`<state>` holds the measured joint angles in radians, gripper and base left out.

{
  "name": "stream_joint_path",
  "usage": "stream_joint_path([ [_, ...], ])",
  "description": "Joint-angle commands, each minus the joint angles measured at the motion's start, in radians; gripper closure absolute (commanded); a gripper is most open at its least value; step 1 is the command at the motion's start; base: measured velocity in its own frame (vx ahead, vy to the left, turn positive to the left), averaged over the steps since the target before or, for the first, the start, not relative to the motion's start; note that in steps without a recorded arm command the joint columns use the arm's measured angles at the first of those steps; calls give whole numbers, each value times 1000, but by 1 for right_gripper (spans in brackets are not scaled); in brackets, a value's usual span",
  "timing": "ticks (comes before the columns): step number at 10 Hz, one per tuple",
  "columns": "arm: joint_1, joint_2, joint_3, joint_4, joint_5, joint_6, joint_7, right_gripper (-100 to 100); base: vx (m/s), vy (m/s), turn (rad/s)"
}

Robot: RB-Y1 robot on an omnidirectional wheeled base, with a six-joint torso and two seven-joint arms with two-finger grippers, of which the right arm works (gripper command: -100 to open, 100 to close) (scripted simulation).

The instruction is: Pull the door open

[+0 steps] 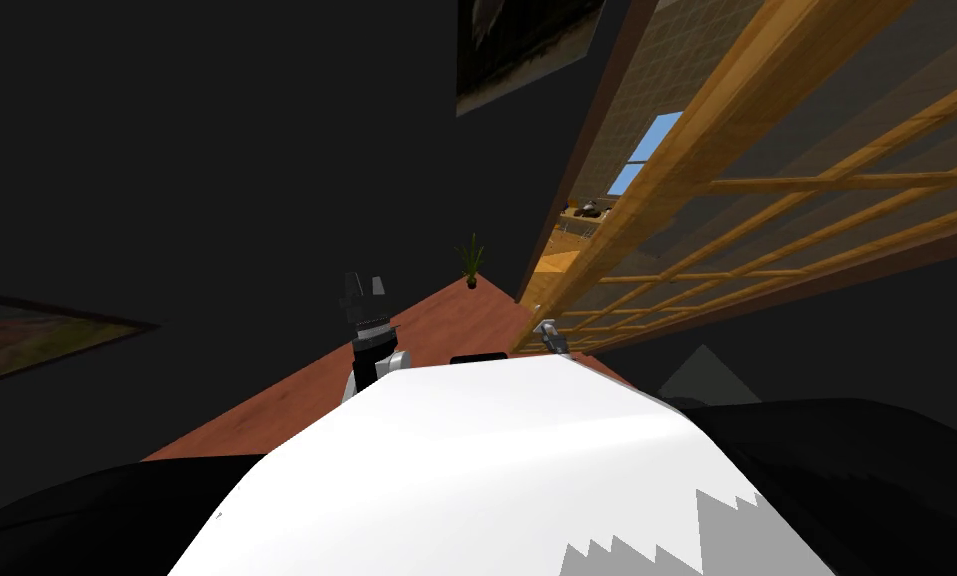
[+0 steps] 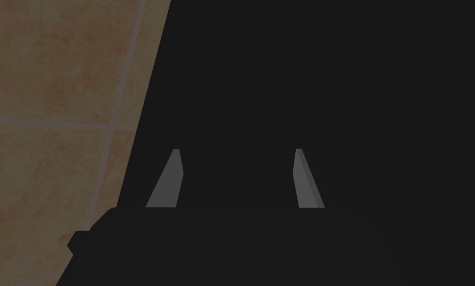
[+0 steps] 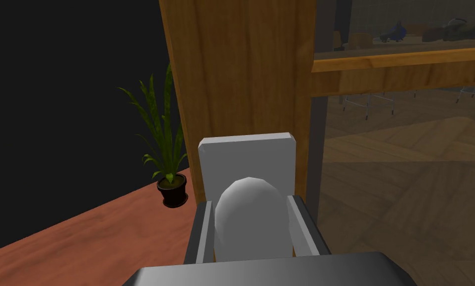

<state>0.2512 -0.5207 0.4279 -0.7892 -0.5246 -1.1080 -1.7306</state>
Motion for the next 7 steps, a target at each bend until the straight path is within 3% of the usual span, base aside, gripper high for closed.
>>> stream_joint_path([
  [1,3,-7,5,4,6,-18,-7,100,-170,-60,135],
  [2,5,-10,9,8,10,-25,-10,100,-170,-38,110],
  [3,6,-7,8,6,8,-15,-8,100,-78,-14,24],
  [7,6,-18,26,36,17,-52,-30,100,-167,-37,117],
])
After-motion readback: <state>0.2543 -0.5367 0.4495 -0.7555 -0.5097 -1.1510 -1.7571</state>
